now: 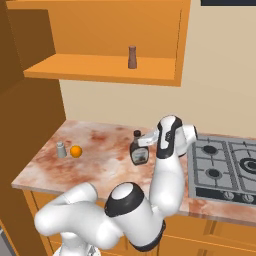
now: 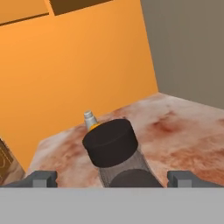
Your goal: There are various items on the counter. Only move the condiments/shakers into the cabinet.
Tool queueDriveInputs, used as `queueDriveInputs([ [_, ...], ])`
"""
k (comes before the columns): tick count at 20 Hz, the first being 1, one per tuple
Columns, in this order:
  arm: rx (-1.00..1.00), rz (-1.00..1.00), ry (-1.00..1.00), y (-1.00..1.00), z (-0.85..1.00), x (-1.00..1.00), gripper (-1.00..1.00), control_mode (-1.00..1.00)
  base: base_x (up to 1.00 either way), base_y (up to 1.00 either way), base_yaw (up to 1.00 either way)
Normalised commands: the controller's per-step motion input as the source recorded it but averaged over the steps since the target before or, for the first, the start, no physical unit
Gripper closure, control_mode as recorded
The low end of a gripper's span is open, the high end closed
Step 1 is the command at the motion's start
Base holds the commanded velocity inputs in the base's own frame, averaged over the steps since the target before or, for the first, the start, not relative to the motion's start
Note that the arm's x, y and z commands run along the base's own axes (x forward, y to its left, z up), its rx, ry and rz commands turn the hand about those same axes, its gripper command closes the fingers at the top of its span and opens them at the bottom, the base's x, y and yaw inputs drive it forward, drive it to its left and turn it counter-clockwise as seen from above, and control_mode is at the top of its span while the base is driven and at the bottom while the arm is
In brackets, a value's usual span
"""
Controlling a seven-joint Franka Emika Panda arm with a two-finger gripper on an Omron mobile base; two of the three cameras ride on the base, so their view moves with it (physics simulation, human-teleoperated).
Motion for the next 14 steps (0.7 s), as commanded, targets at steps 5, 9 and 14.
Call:
queueDriveInputs([
  [5, 0.00, 0.08, 0.00, -0.03, 0.00, 0.02, -1.00, -1.00, 0.00, 0.00, 0.00],
  [9, 0.00, 0.04, 0.00, -0.09, 0.00, 0.43, -1.00, -1.00, 0.00, 0.00, 0.00],
  [14, 0.00, 0.00, 0.00, -0.01, 0.00, 0.43, -1.00, -1.00, 0.00, 0.00, 0.00],
])
